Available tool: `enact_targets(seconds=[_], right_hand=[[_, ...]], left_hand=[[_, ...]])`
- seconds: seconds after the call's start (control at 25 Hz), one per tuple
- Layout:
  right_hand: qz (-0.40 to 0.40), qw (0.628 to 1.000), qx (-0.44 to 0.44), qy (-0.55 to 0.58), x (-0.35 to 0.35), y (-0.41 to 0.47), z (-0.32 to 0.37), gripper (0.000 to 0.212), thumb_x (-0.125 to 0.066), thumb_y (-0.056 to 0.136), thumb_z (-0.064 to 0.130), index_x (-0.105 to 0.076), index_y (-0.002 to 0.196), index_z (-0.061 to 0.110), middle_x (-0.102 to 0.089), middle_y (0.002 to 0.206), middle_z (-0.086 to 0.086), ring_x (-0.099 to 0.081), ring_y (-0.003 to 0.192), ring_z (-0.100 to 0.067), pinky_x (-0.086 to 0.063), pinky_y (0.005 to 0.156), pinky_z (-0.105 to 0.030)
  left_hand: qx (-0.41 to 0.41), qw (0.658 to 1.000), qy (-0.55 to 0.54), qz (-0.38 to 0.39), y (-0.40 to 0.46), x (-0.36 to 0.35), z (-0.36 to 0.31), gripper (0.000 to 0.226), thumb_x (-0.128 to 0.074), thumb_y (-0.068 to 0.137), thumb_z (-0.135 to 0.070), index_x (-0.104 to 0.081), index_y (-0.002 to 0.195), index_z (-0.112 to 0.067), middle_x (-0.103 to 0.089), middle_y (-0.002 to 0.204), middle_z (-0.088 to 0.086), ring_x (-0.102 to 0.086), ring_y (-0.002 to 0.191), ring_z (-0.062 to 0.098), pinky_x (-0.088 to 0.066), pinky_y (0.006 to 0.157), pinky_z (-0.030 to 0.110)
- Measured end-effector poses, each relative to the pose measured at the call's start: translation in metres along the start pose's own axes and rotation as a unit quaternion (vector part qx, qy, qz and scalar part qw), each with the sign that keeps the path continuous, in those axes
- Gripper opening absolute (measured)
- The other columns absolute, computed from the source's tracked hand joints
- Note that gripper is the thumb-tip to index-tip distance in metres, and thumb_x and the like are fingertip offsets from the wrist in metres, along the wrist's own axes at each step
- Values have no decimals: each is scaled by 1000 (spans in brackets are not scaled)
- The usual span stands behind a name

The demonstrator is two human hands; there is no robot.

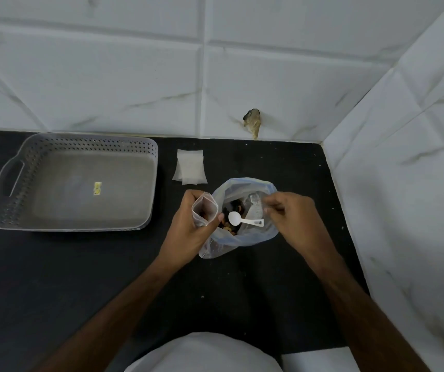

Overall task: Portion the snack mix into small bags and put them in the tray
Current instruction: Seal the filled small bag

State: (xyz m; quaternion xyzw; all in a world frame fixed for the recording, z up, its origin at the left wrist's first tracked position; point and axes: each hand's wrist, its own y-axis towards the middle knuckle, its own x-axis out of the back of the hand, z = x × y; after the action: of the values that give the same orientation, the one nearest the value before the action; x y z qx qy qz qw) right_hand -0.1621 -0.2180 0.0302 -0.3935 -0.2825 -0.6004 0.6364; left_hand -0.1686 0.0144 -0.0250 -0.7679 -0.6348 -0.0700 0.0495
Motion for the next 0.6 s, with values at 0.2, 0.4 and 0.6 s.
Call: enact_targets(seconds=[0.2,0.4,0.6], right_hand=[[59,962,22,267,12,-37,64,18,-71,91,30,-72,109,28,-72,97,15,-69,92,0,-57,79,-19],[25,965,51,257,-14,-36,105,28,-81,80,34,-68,104,31,-70,96,16,-64,89,3,-51,71,-10],[-37,966,144,212,-27,-30,122,24,-77,85,17,-69,106,24,-68,85,15,-65,83,2,-50,68,-11]], left_hand=[[-8,997,-16,-77,-2,-8,-20,34,-77,90,-17,-50,110,-21,-59,100,-6,-62,90,7,-52,77,21],[-30,991,-4,-130,-6,3,-33,40,-65,80,-31,-39,109,-22,-51,102,7,-56,87,19,-53,70,34],[15,995,2,-94,-14,23,-35,54,-73,78,-45,-32,112,-36,-50,121,15,-61,110,32,-58,83,52]])
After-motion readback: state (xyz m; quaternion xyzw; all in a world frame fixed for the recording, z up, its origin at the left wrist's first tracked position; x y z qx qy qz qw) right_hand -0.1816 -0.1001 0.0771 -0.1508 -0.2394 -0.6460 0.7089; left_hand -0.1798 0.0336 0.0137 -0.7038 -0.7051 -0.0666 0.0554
